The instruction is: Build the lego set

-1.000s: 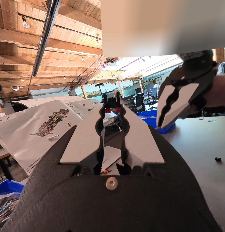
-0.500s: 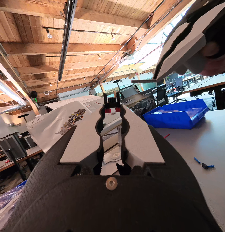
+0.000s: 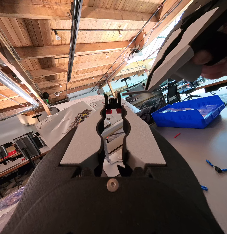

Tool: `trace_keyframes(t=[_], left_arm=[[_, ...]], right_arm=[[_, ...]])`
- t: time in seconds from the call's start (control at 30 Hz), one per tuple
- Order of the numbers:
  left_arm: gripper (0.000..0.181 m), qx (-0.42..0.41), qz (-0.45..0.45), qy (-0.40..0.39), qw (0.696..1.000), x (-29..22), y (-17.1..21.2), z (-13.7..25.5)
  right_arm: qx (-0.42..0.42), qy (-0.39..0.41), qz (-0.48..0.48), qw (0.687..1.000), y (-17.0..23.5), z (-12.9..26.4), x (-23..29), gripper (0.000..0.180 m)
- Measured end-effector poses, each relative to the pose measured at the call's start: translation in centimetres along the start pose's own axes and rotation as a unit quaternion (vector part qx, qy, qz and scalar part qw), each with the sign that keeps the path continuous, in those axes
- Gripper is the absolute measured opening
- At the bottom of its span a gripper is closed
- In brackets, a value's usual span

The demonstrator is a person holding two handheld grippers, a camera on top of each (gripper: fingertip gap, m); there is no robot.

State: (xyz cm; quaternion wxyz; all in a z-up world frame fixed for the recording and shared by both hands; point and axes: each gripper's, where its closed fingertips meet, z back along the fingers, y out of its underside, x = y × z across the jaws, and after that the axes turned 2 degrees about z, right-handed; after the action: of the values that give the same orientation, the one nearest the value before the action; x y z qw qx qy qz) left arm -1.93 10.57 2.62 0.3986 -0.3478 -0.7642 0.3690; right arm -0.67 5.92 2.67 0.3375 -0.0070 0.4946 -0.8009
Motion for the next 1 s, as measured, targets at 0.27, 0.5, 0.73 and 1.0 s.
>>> trace_keyframes(t=[0.27, 0.5, 0.73, 1.0], left_arm=[[0.022, 0.001, -0.007, -0.006, 1.000, 0.12, -0.08, 0.08], [0.022, 0.002, -0.011, -0.008, 1.000, 0.16, -0.14, 0.15], [0.022, 0.005, -0.020, -0.019, 1.000, 0.47, -0.16, 0.28], [0.022, 0.011, -0.053, -0.041, 0.998, 0.74, -0.29, 0.45]], right_arm=[[-0.005, 0.003, -0.006, 1.000, -0.13, -0.16, -0.24, 0.000], [-0.004, 0.003, -0.010, 1.000, -0.11, -0.37, -0.29, 0.000], [-0.002, 0.011, -0.015, 1.000, -0.20, -0.57, -0.25, 0.000], [-0.009, 0.000, -0.041, 0.999, -0.31, -0.78, -0.09, 0.000]])
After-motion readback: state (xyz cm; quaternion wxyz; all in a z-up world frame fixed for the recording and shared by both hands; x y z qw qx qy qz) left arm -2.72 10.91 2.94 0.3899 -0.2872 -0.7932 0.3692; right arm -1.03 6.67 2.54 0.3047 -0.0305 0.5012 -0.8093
